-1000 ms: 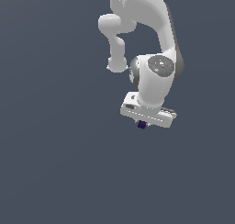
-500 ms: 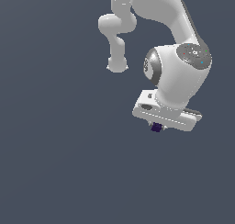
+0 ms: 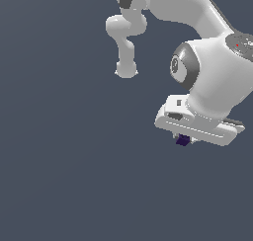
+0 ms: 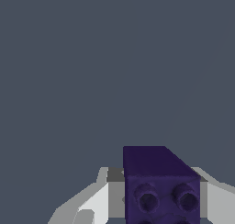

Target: Pick up the object and move it to a goal position.

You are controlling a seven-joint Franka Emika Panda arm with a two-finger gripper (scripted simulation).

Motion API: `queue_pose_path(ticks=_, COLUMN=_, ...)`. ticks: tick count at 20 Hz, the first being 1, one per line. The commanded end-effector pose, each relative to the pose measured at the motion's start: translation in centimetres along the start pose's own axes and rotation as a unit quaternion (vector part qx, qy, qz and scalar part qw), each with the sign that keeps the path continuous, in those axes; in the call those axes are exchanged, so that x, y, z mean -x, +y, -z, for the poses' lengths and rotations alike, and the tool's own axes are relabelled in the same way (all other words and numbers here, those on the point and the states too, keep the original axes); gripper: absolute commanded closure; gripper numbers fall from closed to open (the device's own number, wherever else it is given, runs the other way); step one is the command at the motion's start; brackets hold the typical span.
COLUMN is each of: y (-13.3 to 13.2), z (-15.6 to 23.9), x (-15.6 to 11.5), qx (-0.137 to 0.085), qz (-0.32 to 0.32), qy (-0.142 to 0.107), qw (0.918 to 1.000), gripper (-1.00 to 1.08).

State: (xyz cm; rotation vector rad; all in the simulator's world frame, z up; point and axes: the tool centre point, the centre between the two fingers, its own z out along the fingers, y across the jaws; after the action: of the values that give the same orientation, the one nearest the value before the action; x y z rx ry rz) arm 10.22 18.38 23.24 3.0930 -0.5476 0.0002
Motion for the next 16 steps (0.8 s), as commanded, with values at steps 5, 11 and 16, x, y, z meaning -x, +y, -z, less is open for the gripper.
queue_pose_path(ticks=5, y=-1.8, z=1.5, x=-0.8, qx=0.000, qz=0.000, qy=0.000, qw=1.0000, gripper=1.08)
queue_pose_path(ticks=11, y=-2.6, z=2.2, x=-1.3, qx=0.000, qz=0.000, qy=0.000, qw=1.0000, gripper=1.08)
queue_pose_path(ticks=16, y=-3.0, z=2.5, x=-1.5, qx=0.000, qz=0.000, qy=0.000, qw=1.0000, gripper=1.08)
